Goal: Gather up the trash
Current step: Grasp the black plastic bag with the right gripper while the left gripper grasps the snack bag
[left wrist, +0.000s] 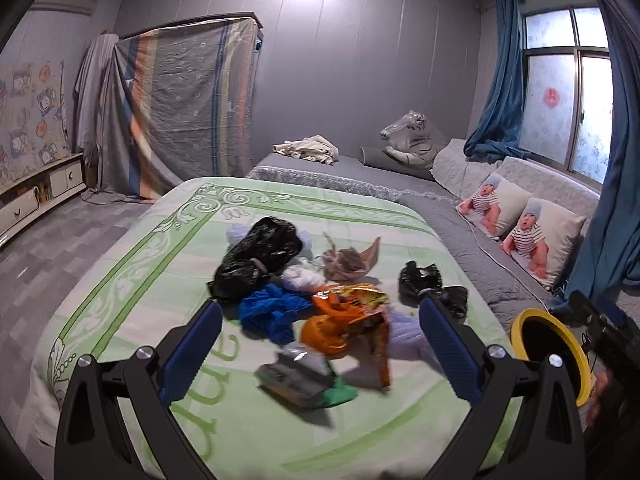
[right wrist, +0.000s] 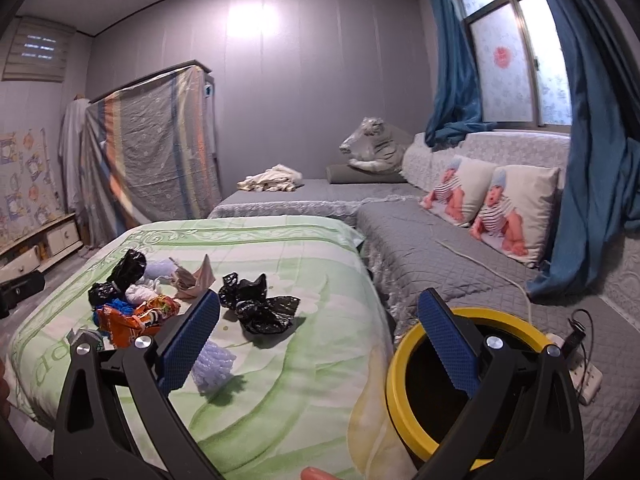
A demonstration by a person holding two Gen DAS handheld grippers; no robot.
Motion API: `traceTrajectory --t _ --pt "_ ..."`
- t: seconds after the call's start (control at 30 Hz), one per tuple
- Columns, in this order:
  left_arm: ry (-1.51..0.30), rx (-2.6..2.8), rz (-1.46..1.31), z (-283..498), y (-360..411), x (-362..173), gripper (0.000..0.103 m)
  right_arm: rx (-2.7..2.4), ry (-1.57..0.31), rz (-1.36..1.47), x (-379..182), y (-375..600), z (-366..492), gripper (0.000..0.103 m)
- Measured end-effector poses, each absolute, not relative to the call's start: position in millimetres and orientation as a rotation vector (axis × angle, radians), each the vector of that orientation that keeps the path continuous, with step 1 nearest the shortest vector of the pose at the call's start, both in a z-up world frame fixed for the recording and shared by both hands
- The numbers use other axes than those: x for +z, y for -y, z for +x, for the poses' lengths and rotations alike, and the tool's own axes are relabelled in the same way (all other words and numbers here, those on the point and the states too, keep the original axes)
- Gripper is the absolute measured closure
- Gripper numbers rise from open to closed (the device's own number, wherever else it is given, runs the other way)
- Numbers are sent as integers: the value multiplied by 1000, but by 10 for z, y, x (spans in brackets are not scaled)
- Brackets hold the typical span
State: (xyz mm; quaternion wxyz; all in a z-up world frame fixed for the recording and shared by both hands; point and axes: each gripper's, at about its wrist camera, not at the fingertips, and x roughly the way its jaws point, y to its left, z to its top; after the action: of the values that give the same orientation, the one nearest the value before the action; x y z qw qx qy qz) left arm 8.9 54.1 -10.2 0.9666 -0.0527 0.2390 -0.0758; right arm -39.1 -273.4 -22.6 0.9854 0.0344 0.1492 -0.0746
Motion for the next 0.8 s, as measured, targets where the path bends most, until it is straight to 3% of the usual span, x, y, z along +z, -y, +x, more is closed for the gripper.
traceTrajectory --t 0.27,0.8 --pt "-580 -176 -69 109 -866 -537 8 -90 -368 68 -236 2900 -66 8" --pt "-678 -312 47 447 -426 -768 8 98 -561 -121 -467 2640 946 8"
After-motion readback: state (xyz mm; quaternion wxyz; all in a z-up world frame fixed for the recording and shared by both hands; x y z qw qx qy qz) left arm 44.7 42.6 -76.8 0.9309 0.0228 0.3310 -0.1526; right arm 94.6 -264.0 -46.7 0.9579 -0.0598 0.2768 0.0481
